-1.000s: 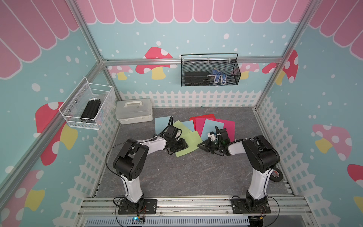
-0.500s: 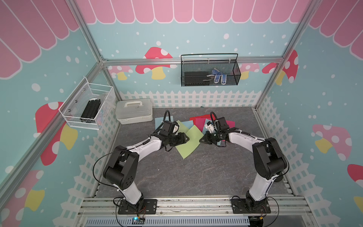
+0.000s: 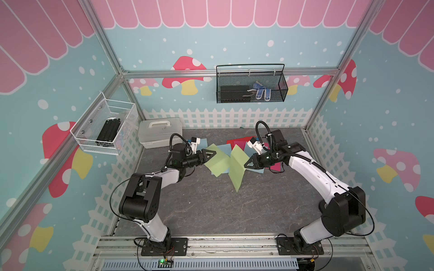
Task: Sort the scattered colored papers by color
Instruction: Pick up the colored paper from the center of the board.
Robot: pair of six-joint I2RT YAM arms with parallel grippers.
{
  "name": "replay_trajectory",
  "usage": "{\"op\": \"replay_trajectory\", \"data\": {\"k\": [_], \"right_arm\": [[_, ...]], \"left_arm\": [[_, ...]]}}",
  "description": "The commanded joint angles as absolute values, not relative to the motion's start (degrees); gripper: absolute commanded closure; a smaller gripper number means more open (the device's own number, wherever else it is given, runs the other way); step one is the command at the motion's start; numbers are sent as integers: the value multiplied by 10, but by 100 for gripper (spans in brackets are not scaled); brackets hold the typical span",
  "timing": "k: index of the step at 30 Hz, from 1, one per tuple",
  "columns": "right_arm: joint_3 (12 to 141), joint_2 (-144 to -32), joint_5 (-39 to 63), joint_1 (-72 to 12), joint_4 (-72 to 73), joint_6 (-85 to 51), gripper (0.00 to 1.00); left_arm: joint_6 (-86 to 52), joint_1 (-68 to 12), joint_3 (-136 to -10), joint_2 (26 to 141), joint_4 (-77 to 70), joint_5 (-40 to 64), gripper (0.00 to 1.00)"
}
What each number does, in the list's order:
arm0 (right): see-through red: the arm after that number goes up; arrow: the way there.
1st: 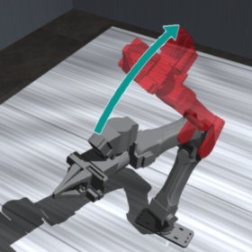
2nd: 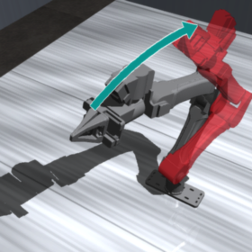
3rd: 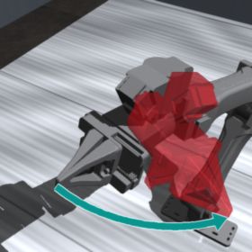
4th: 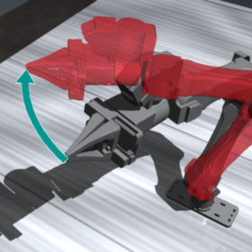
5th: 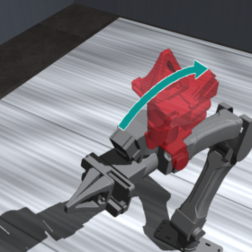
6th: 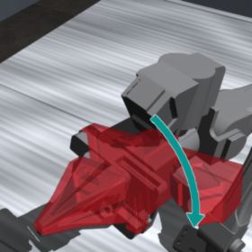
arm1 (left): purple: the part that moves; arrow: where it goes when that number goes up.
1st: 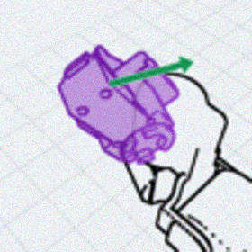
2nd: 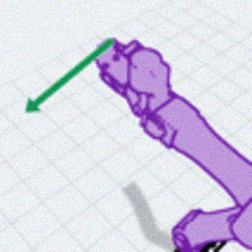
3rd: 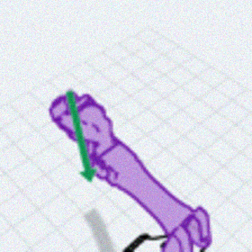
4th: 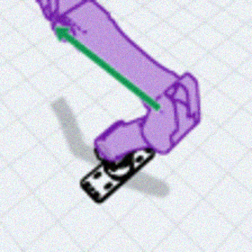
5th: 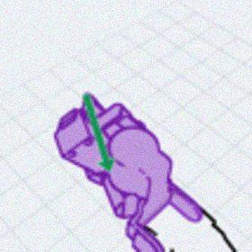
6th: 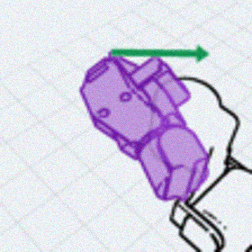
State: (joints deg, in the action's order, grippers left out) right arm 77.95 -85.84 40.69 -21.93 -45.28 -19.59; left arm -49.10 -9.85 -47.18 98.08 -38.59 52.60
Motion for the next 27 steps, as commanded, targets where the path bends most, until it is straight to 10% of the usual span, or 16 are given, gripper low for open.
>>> {"op": "replay_trajectory", "data": {"k": [1, 27], "right_arm": [[787, -842, 485, -226, -482, -181, 100], [847, -848, 594, -264, -426, -259, 100]], "left_arm": [[-594, -97, -463, 1005, -622, 594, 43], [-721, -113, -454, 1001, -811, 615, 46]]}}
